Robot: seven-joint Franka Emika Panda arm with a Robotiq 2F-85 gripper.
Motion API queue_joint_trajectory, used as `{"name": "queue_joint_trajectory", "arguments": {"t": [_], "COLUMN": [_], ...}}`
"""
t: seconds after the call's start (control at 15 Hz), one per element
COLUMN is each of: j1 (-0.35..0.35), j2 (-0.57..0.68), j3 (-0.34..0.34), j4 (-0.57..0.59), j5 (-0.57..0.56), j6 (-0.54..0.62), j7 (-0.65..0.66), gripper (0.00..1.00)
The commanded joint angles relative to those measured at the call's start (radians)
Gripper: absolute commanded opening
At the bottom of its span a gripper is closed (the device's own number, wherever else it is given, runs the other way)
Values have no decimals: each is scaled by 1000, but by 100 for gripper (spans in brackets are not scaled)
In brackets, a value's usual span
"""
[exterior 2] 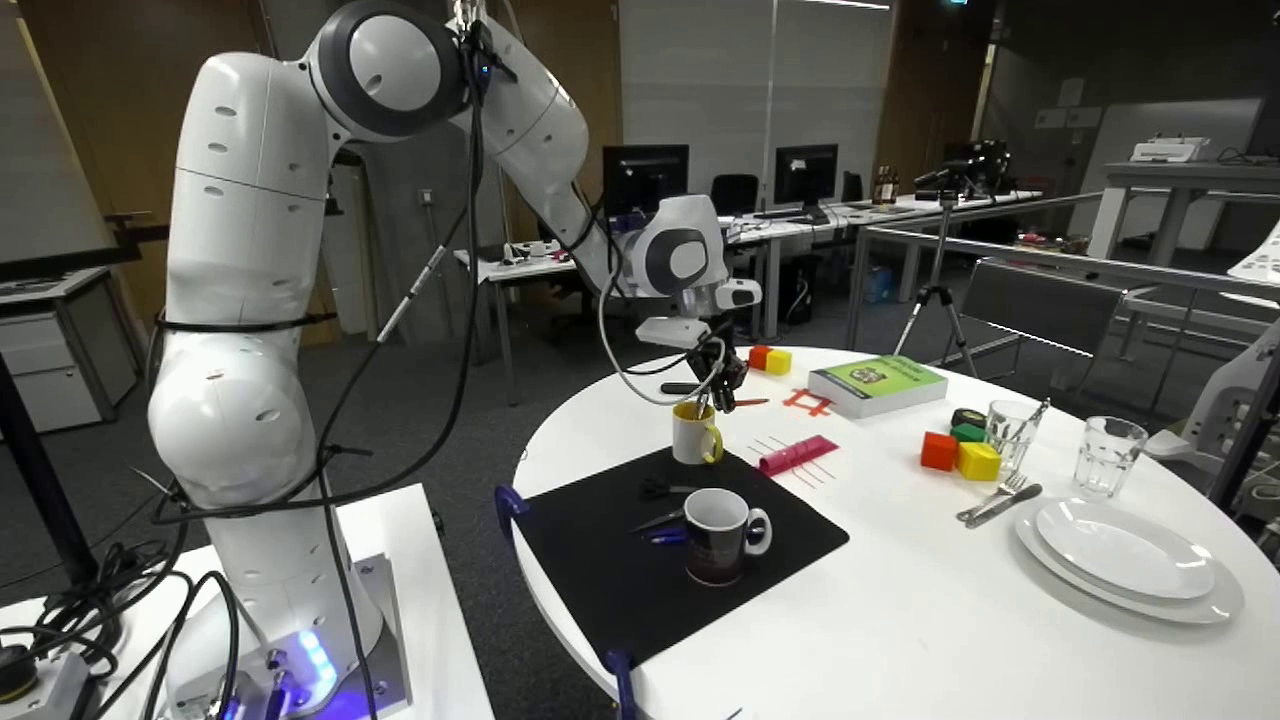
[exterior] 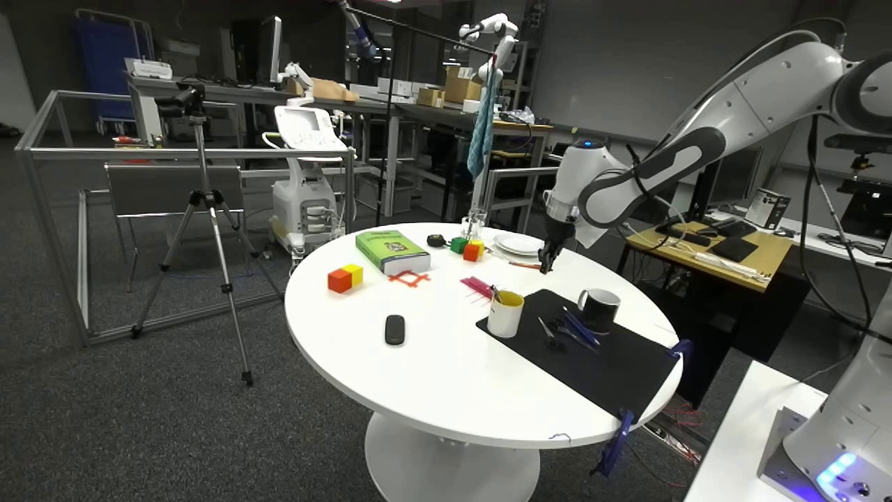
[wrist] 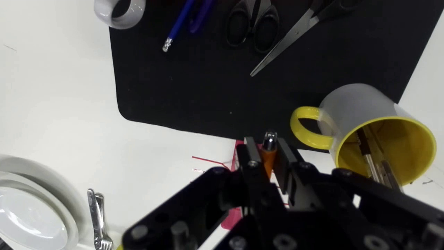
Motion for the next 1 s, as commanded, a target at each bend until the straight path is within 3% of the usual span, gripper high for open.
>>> {"name": "queue_joint_trajectory", "arguments": {"t": [0.0, 0.53, 0.6, 0.67, 0.93], "j1": [-12, 22, 14, 17, 18], "j2": [-75, -94, -94, -37, -38], "j3": [1, -72, -64, -62, -65], "j4": [-126, -238, -245, -182, -193], "j5": [7, -16, 9, 14, 17], "j6": [94, 389, 401, 361, 378], "j7": [25, 186, 166, 145, 143], "gripper": [4, 4, 4, 16, 16]}}
